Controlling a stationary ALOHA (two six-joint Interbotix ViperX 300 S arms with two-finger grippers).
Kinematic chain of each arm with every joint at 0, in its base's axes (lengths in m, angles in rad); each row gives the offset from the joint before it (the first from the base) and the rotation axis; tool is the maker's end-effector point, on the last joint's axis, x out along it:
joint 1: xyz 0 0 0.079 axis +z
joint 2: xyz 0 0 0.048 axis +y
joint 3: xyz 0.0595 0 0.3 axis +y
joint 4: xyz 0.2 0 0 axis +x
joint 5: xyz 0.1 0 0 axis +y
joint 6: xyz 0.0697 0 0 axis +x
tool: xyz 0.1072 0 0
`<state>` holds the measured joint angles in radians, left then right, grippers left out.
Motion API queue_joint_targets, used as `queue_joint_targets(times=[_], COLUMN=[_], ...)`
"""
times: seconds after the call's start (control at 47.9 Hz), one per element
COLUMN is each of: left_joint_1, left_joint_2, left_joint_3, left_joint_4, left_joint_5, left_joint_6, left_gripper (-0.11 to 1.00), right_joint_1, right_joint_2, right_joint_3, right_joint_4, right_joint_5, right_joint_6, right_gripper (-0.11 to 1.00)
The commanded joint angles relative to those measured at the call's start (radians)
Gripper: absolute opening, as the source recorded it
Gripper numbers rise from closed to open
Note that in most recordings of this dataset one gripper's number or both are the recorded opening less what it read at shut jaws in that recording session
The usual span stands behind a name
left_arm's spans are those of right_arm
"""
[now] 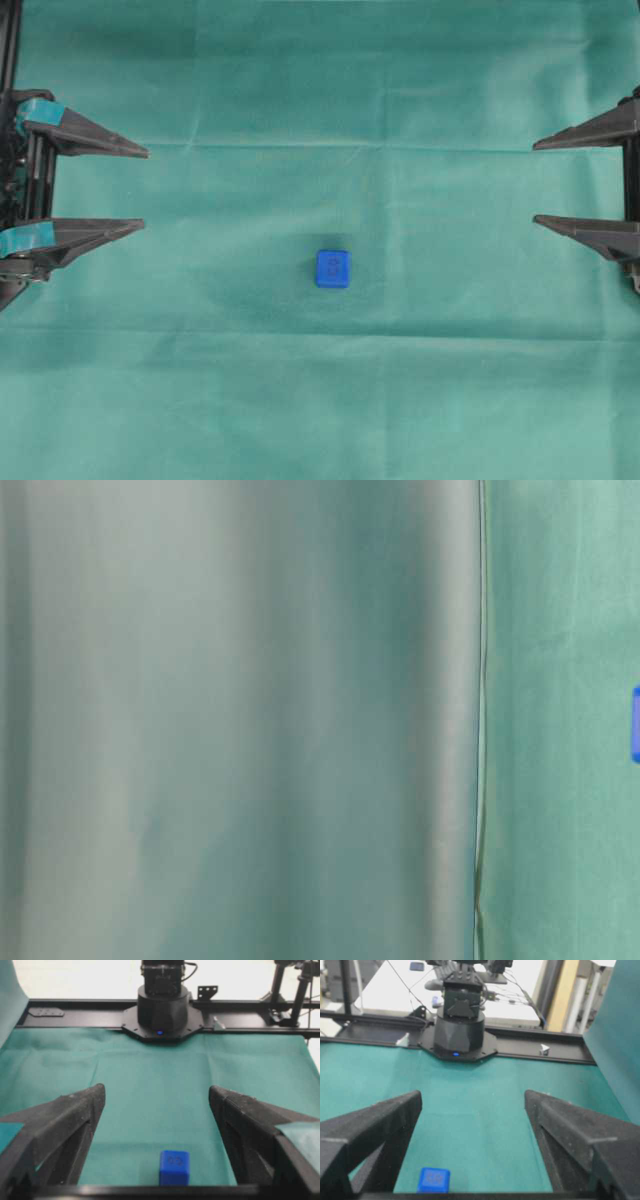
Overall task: Handover the blue block to the right arm after grasping it with the left arm, then place it in the designated position.
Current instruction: 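Open the left gripper wide at its start position, then move the left gripper over the blue cube and lower around it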
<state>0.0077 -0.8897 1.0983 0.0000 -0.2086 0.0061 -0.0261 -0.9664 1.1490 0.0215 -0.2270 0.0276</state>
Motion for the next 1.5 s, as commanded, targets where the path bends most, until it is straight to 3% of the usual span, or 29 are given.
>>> queue_joint_targets(times=[0.0, 0.48, 0.709, 1.001, 1.335, 1.481], left_joint_1=[0.003, 0.003, -0.009, -0.014, -0.015, -0.026], left_joint_2=[0.037, 0.357, 0.525, 0.632, 0.649, 0.652], left_joint_3=[-0.048, -0.253, -0.399, -0.523, -0.551, -0.583], left_joint_4=[0.003, 0.003, 0.003, 0.003, 0.0, 0.0], left_joint_5=[-0.025, -0.104, -0.109, -0.098, 0.021, 0.15], left_joint_6=[0.002, 0.002, 0.002, 0.003, -0.011, -0.011], left_gripper=[1.0, 1.0, 1.0, 1.0, 1.0, 1.0], right_joint_1=[-0.003, -0.002, -0.003, -0.003, -0.002, -0.002], right_joint_2=[0.009, 0.015, 0.021, 0.025, 0.032, 0.032], right_joint_3=[-0.028, -0.028, -0.028, -0.028, -0.028, -0.028], right_joint_4=[0.002, 0.0, 0.0, -0.002, 0.0, 0.0], right_joint_5=[-0.008, -0.008, -0.009, -0.009, -0.009, -0.009], right_joint_6=[0.002, 0.002, 0.0, -0.002, -0.002, -0.002], right_gripper=[0.95, 0.95, 0.95, 0.95, 0.95, 0.95])
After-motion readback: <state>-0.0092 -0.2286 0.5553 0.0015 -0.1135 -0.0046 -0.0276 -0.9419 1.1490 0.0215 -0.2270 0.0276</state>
